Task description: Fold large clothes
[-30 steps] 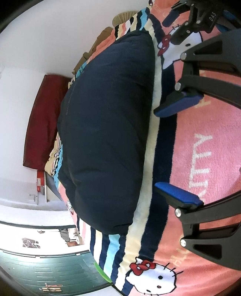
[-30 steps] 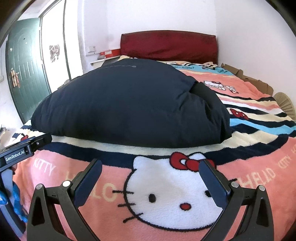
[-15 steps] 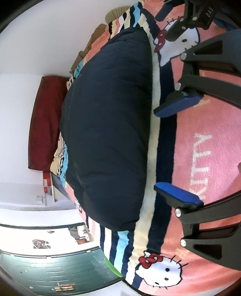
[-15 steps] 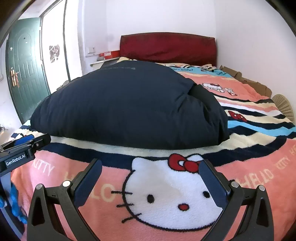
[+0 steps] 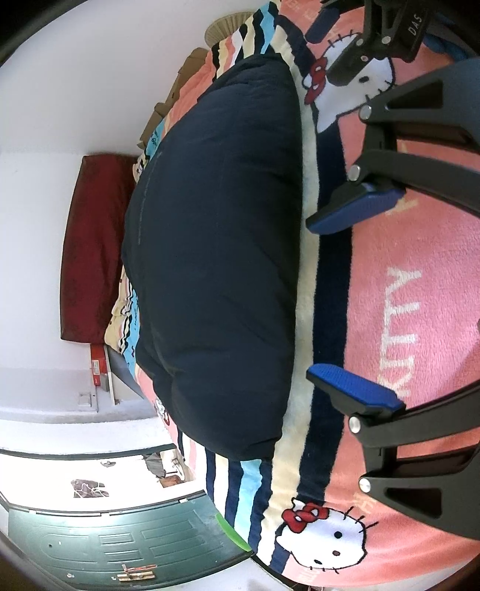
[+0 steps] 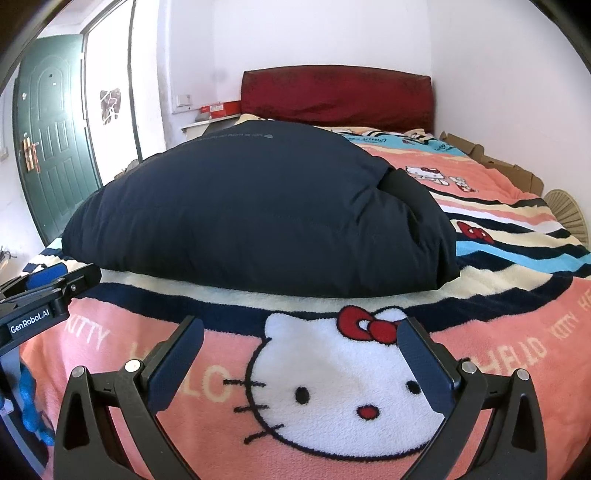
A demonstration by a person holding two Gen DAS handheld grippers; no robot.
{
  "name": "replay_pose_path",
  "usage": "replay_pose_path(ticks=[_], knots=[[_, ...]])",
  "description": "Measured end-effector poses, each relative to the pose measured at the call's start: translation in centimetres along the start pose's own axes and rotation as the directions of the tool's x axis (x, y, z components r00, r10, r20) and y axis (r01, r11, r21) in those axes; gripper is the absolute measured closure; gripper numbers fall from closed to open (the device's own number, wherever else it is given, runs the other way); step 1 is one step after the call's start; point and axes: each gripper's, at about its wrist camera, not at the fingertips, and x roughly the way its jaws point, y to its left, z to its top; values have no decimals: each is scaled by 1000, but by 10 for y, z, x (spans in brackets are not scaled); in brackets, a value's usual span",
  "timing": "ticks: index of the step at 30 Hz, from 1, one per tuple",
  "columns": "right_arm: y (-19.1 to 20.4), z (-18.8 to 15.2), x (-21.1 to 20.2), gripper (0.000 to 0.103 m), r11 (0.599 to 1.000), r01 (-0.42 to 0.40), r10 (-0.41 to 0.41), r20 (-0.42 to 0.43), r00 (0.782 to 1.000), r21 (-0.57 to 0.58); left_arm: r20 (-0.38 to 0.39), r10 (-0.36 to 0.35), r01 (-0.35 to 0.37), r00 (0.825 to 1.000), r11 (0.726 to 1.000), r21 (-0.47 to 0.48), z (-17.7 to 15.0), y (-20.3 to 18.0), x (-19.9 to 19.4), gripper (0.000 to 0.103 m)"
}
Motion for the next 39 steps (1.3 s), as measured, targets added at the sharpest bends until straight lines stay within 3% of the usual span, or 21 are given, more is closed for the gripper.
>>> replay_pose_path(ticks=[28, 39], knots=[[1, -1, 7, 1, 1000, 15, -15, -18, 1000, 7, 33, -22, 21, 999, 999, 29, -4, -4, -3, 31], [-5, -10, 21, 1, 1000, 14, -12, -73, 997, 25, -27, -17, 18, 999, 999, 38, -13, -7, 17, 31]])
